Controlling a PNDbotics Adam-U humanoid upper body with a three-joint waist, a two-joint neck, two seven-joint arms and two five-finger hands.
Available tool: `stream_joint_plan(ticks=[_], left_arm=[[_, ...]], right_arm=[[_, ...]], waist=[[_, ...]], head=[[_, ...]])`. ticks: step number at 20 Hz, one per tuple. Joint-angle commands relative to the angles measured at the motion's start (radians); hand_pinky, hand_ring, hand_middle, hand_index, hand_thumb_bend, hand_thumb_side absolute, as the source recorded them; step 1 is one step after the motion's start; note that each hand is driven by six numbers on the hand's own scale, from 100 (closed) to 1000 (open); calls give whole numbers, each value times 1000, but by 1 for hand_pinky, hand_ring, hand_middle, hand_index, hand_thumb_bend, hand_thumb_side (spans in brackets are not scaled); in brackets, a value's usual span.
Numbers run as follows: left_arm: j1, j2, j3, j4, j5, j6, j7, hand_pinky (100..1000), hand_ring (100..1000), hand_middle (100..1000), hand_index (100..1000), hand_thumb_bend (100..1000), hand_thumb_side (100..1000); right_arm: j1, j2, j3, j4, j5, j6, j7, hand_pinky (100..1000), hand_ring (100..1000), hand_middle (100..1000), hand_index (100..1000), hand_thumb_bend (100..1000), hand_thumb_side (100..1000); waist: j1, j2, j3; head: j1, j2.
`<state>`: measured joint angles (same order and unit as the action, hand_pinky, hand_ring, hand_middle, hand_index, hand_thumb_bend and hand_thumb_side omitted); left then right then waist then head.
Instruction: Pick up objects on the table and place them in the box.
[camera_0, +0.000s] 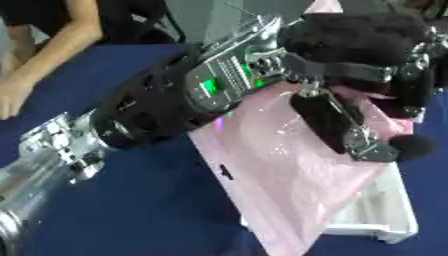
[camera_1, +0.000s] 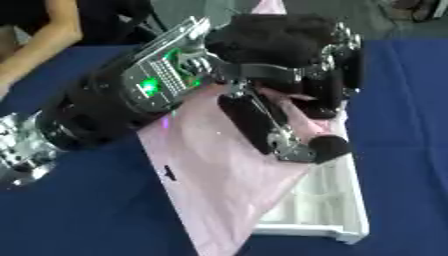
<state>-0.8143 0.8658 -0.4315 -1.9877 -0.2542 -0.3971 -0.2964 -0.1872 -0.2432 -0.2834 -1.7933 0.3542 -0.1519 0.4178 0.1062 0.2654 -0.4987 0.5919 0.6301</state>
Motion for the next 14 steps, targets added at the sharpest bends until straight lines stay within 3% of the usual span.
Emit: stream_joint_plan(ticks=[1, 14], left_arm=[[-7, 8, 0, -12, -46, 8, 9, 100, 100, 100, 137, 100, 360], [26, 20, 0, -12, -105, 32, 43, 100, 100, 100, 137, 100, 350]], right_arm=[[-16, -14, 1, -21, -9, -3, 7, 577, 653, 765, 918, 100, 819], [-16, -14, -3, -21, -10, -3, 7, 577, 653, 766, 917, 100, 819]], waist=[[0, -6, -9], [2, 0, -7]], head=[[4, -18], [6, -23]])
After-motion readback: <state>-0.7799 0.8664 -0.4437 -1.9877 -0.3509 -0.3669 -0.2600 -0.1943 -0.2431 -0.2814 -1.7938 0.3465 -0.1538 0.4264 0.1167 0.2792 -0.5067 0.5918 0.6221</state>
